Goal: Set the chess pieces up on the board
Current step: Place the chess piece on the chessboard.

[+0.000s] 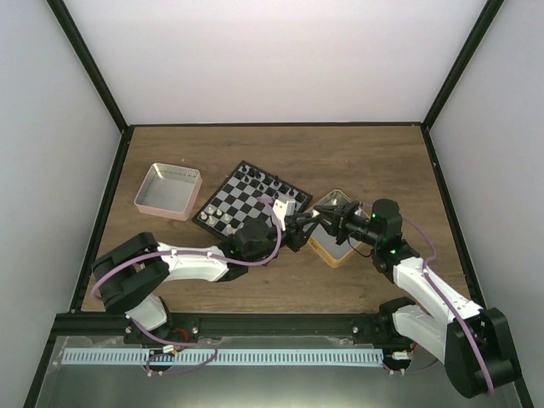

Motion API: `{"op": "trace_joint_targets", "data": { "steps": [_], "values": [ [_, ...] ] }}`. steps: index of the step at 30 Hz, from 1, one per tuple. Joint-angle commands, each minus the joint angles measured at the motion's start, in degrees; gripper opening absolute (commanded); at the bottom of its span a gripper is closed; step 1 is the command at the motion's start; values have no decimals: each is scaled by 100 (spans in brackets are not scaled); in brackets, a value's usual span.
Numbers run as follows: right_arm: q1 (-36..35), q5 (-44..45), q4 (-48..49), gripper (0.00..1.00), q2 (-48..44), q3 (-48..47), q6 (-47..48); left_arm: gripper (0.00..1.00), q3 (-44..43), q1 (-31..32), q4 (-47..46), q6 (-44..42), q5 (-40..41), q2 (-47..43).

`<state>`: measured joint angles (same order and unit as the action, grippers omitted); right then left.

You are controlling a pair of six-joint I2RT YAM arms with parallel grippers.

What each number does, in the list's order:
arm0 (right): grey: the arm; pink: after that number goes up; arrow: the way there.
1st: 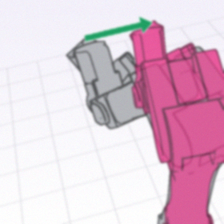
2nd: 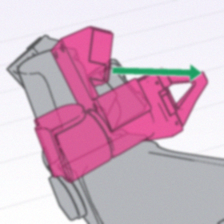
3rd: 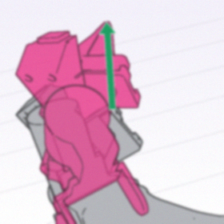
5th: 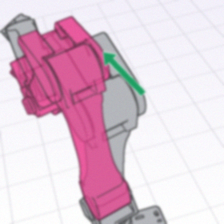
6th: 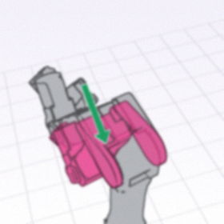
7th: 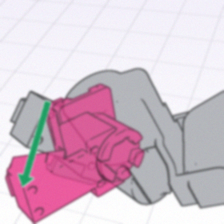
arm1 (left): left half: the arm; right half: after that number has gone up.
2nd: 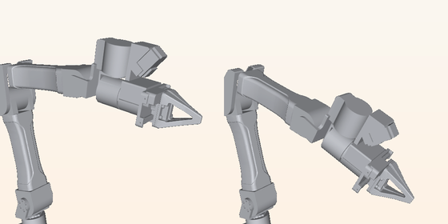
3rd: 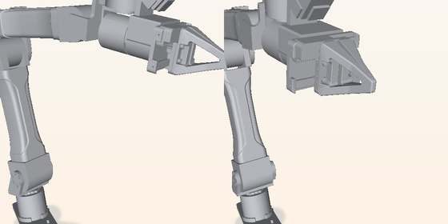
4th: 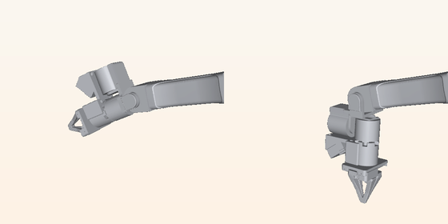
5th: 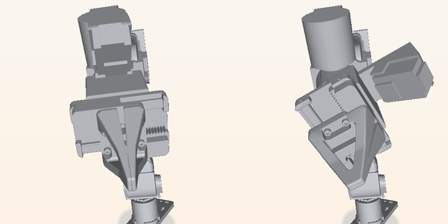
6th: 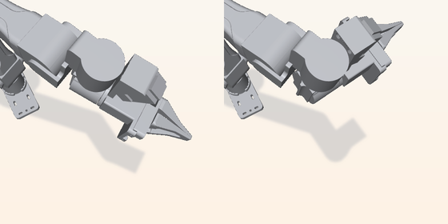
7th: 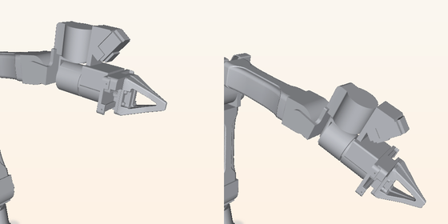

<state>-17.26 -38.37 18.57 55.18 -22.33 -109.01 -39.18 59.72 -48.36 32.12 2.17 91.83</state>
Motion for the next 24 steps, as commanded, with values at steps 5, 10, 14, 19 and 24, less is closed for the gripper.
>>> {"op": "trace_joint_targets", "data": {
  "steps": [5,10,14,19,24],
  "values": [
    [38,-114,325,15,-73,69,-211,32,251,26,-571,66,-137,92],
    [39,-133,391,15,-73,99,-244,26,304,31,-693,74,-116,67],
    [43,-162,378,15,-68,116,-235,27,288,36,-730,-10,-74,40],
    [38,-178,382,15,-69,115,-235,24,250,37,-786,-46,-33,83],
    [44,-213,363,15,-68,118,-218,14,156,34,-787,-108,-45,163]
  ]
}}
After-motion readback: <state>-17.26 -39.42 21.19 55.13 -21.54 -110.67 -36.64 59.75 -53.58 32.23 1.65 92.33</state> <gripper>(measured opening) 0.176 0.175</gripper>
